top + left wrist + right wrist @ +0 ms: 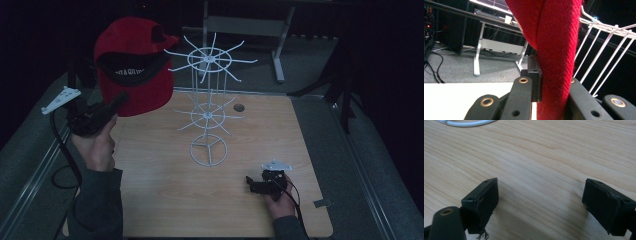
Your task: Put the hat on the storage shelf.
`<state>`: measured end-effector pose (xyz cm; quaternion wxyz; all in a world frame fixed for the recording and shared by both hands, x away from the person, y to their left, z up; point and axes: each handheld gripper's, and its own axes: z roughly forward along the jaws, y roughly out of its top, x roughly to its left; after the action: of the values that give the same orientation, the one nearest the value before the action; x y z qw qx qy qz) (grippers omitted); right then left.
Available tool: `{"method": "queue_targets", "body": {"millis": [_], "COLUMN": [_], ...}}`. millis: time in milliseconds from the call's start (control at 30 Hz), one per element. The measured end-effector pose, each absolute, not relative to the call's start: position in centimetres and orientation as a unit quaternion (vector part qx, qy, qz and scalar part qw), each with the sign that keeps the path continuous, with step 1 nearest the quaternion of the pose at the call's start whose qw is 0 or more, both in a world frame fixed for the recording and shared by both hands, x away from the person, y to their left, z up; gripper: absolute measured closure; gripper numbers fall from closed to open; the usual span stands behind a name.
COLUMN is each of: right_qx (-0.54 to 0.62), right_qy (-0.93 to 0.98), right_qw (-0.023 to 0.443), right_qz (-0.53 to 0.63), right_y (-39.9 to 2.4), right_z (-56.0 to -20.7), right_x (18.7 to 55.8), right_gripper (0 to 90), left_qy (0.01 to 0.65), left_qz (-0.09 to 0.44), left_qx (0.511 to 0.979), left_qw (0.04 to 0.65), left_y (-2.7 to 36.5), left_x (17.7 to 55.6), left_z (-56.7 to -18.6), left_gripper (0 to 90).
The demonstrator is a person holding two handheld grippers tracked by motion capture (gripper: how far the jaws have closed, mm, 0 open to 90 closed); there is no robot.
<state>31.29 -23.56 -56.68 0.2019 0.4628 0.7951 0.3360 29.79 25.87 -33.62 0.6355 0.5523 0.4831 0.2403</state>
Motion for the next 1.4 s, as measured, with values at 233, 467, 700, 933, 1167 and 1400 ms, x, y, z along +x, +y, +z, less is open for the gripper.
{"method": "queue_targets", "body": {"millis": [233,467,700,933,1167,1400], "right_qx": [0.462,0.463,0.463,0.463,0.463,0.463], "right_qy": [0.795,0.795,0.795,0.795,0.795,0.795], "right_qw": [0.202,0.202,0.202,0.202,0.202,0.202], "right_qz": [0.336,0.336,0.336,0.336,0.336,0.336], "right_y": [-23.6,-23.6,-23.6,-23.6,-23.6,-23.6], "right_z": [-56.7,-56.7,-56.7,-56.7,-56.7,-56.7], "right_x": [31.3,31.3,31.3,31.3,31.3,31.3], "right_gripper": [13.5,13.5,13.5,13.5,13.5,13.5], "left_qy": [0.479,0.477,0.471,0.467,0.472,0.474], "left_qz": [0.242,0.245,0.248,0.247,0.243,0.239], "left_qx": [0.553,0.552,0.552,0.557,0.556,0.559], "left_qw": [0.637,0.639,0.641,0.641,0.639,0.637], "left_y": [25.9,25.9,25.7,25.3,25.3,24.7], "left_x": [29.6,29.4,29.3,29.0,28.7,28.6], "left_z": [-33.6,-33.3,-33.2,-33.7,-35.1,-36.7], "left_gripper": [85.5,85.5,85.5,85.4,85.4,85.4]}}
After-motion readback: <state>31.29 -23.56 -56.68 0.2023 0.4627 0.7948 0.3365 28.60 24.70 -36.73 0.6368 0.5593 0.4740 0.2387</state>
